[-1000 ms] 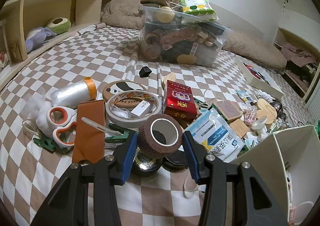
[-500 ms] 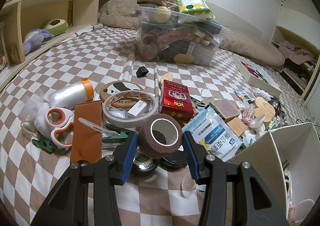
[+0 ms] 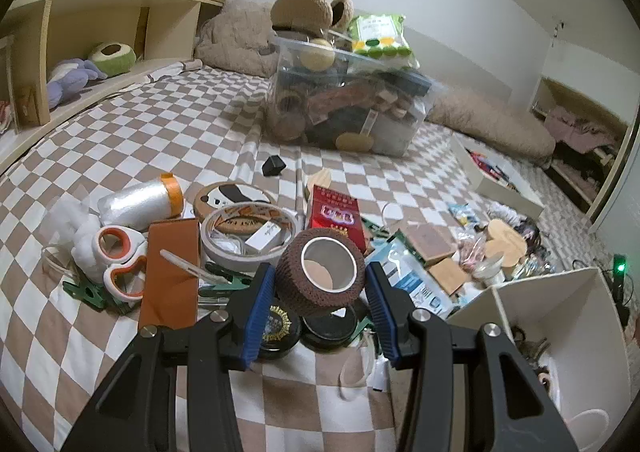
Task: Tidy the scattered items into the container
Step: 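Lift the tape roll with left gripper while right gripper lifts the leather strap, then carry the tape roll and leather strap over the white box with both tools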
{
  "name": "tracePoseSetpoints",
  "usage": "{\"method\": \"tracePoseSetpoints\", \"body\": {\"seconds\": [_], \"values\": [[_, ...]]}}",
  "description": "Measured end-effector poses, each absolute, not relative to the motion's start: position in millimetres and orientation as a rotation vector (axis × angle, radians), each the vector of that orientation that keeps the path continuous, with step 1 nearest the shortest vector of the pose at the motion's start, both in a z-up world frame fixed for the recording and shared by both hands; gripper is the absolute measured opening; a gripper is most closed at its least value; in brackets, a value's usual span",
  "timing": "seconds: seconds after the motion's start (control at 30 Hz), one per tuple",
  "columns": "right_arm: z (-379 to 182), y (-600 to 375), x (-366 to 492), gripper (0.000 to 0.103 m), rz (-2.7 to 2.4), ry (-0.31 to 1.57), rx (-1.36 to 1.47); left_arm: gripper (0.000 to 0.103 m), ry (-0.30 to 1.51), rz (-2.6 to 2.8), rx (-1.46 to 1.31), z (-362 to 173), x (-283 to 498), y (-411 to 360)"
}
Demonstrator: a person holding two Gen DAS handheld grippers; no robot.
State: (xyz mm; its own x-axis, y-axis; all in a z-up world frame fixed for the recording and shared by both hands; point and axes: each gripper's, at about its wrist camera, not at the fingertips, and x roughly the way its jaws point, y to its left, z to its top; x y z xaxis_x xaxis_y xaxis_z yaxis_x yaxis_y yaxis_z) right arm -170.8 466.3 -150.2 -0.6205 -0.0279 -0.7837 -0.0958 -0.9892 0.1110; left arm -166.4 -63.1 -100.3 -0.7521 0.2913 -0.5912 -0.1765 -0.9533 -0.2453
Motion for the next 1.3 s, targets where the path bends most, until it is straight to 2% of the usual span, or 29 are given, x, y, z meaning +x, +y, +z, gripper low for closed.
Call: {"method": "tracePoseSetpoints", "body": {"seconds": [0.4, 0.5, 0.7, 0.83, 0.97, 1.3], "values": [[-160, 437, -185, 0.103, 2.732, -0.030, -1.425, 0.047, -0.255, 2.702, -0.897, -89, -157, -58], [-160, 437, -185, 0.103, 2.732, -0.025, -1.419, 0.047, -0.258, 2.696, -0.876, -84, -153, -55], [-157, 436, -181, 0.095, 2.740, -0.009, -1.405, 0.047, -0.270, 2.692, -0.831, -75, -144, -52], [-154, 436, -177, 0.084, 2.751, 0.023, -1.392, 0.047, -0.278, 2.688, -0.814, -70, -140, -51], [-147, 435, -172, 0.078, 2.772, 0.070, -1.366, 0.047, -0.280, 2.685, -0.790, -65, -136, -49], [-115, 437, -151, 0.077, 2.816, 0.182, -1.176, 0.047, -0.269, 2.676, -0.757, -56, -128, -44]]}}
